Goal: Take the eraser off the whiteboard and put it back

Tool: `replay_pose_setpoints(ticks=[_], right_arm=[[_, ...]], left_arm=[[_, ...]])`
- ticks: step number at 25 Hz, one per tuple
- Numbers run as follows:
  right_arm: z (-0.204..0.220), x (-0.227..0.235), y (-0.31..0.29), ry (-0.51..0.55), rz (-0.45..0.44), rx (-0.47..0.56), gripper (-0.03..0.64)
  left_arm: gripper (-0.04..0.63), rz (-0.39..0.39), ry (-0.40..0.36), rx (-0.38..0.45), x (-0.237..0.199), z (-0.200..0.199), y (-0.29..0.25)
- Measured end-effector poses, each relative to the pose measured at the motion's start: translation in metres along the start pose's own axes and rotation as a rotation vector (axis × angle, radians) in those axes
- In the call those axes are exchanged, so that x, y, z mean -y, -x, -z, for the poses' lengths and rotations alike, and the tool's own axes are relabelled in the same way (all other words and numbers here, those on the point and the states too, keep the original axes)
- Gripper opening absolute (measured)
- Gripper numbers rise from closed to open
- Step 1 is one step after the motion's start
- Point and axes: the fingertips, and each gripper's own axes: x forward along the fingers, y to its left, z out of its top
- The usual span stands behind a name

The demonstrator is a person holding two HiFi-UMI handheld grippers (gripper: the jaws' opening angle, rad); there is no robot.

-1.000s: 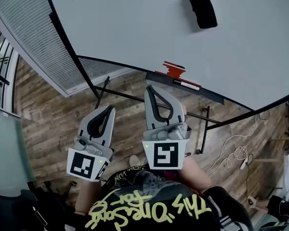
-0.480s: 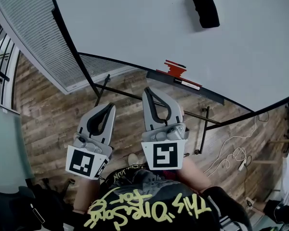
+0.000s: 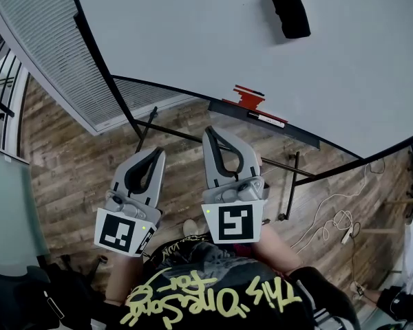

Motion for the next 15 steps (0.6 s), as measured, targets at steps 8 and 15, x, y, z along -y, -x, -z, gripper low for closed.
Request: replay_pose_setpoints(ticks=[8,15], right_arm=[[0.0001,-0.0048,0.0033,-0.003,-0.012,-0.002,0.008],[-0.004,-0.0075,0.0049,0.01,-0.004,0.004,0.008]], left_arm=[[0.008,-0.003,-0.004,0.004,0.002,-0.0008,0.0035],[0.008,-0.001,-0.004,0.009,0.0016,-0.0018,0.0064]])
